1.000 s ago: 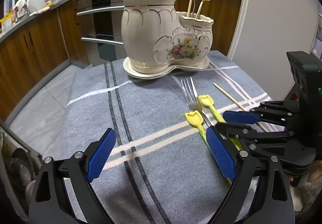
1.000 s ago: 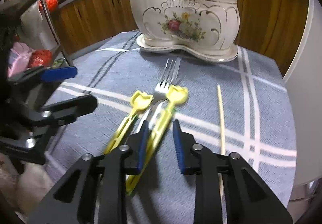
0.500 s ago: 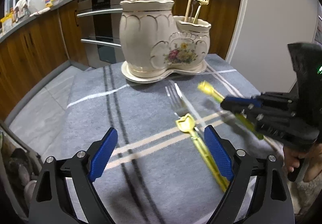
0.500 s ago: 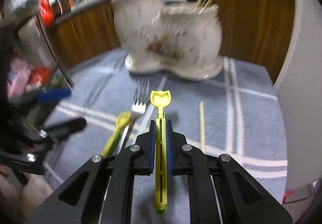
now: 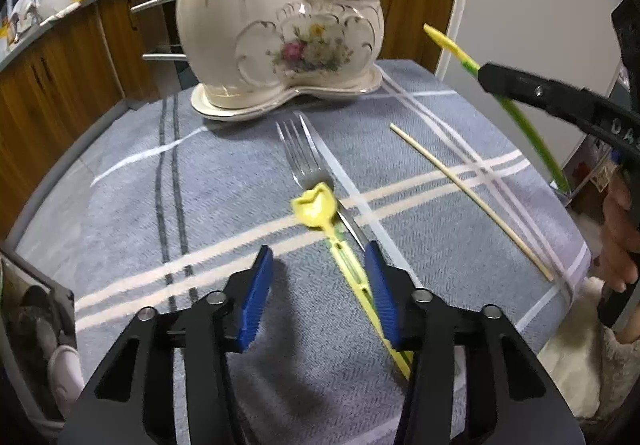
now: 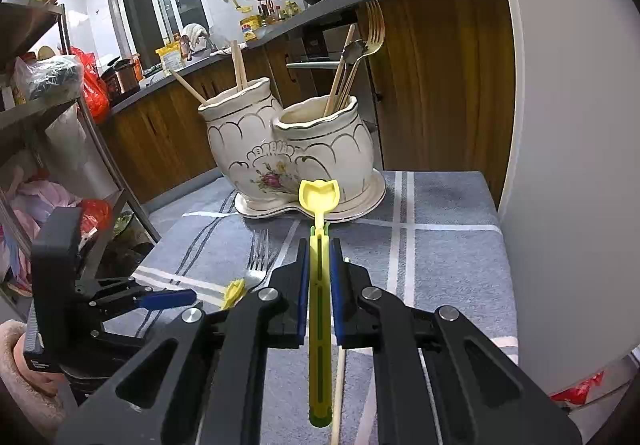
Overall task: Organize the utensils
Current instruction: 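Grasp the other yellow-handled spoon with the left tool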
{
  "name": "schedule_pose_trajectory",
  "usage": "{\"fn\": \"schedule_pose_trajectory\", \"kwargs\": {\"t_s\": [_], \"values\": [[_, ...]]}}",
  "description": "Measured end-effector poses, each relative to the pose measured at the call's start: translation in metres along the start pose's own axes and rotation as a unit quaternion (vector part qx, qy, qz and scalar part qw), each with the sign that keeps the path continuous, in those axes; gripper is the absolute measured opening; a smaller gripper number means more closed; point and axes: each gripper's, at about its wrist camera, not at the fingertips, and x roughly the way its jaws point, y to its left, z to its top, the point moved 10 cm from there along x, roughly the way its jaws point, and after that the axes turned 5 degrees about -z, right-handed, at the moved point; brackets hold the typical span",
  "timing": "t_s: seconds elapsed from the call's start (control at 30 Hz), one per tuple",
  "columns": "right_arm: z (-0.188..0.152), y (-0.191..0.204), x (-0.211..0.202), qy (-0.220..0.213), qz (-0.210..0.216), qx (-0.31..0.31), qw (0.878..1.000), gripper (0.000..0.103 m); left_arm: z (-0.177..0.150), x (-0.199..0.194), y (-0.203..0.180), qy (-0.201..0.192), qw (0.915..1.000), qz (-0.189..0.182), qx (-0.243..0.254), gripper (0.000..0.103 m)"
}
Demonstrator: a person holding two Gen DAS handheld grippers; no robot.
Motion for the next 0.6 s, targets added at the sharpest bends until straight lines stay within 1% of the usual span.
{"fn": "schedule_pose_trajectory", "kwargs": {"t_s": [0.03,0.07,0.1,0.17,0.23,0.33,0.37,0.43,0.6], "values": [[0.000,0.000,0.001,0.000,0.001,-0.001,1.000,0.009,0.001,0.001,-0.001,0.000,1.0000,0.004,0.004,0.045],[0.000,0.000,0.001,-0.001,0.001,-0.001,1.000,0.009,0.002,0.001,-0.001,0.000,0.9999,0.008,0.007,0.041],[0.000,0.001,0.000,-0.001,0.001,-0.002,1.000,0.009,0.003,0.002,0.000,0.004,0.9998,0.017,0.012,0.034],[0.000,0.001,0.000,-0.002,0.001,-0.004,1.000,0.009,0.002,0.007,0.002,0.014,0.9993,0.028,0.021,0.024],[0.000,0.002,-0.003,-0.004,0.002,-0.005,1.000,0.009,0.004,0.009,0.004,0.014,0.9987,0.035,0.033,0.024],[0.000,0.004,-0.003,-0.005,0.005,-0.005,1.000,0.009,0.008,0.012,0.007,0.018,0.9991,0.026,0.027,0.019],[0.000,0.004,-0.003,-0.006,0.007,-0.004,1.000,0.009,0.009,0.012,0.009,0.018,0.9991,0.026,0.028,0.015],[0.002,0.006,-0.005,-0.012,0.011,-0.003,1.000,0.009,0.009,0.011,0.011,0.016,0.9991,0.021,0.032,0.011],[0.009,0.008,-0.008,-0.033,0.007,-0.005,0.999,0.009,0.008,0.004,0.019,-0.001,0.9990,0.011,0.043,0.010]]}}
